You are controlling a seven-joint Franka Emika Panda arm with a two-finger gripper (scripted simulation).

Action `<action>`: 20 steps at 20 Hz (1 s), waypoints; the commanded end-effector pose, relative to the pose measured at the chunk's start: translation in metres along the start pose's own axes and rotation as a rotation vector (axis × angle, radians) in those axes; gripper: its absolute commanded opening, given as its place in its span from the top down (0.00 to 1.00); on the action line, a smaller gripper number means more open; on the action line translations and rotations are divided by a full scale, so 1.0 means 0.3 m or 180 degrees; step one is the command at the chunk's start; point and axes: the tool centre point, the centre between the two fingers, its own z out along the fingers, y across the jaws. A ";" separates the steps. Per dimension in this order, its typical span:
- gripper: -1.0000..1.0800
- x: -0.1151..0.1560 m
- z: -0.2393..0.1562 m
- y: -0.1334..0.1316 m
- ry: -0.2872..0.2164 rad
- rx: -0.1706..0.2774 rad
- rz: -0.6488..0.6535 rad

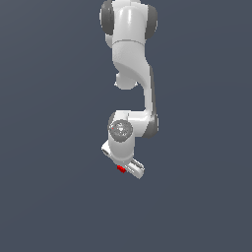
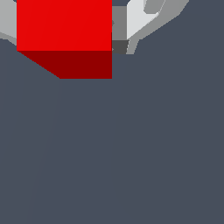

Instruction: Pick up the red cube and move it to a goal position.

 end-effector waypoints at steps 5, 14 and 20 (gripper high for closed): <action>1.00 0.000 0.000 0.000 0.0000 0.0000 0.0000; 1.00 -0.018 -0.068 -0.004 0.0000 0.0000 0.0000; 1.00 -0.051 -0.196 -0.012 -0.0001 0.0001 0.0001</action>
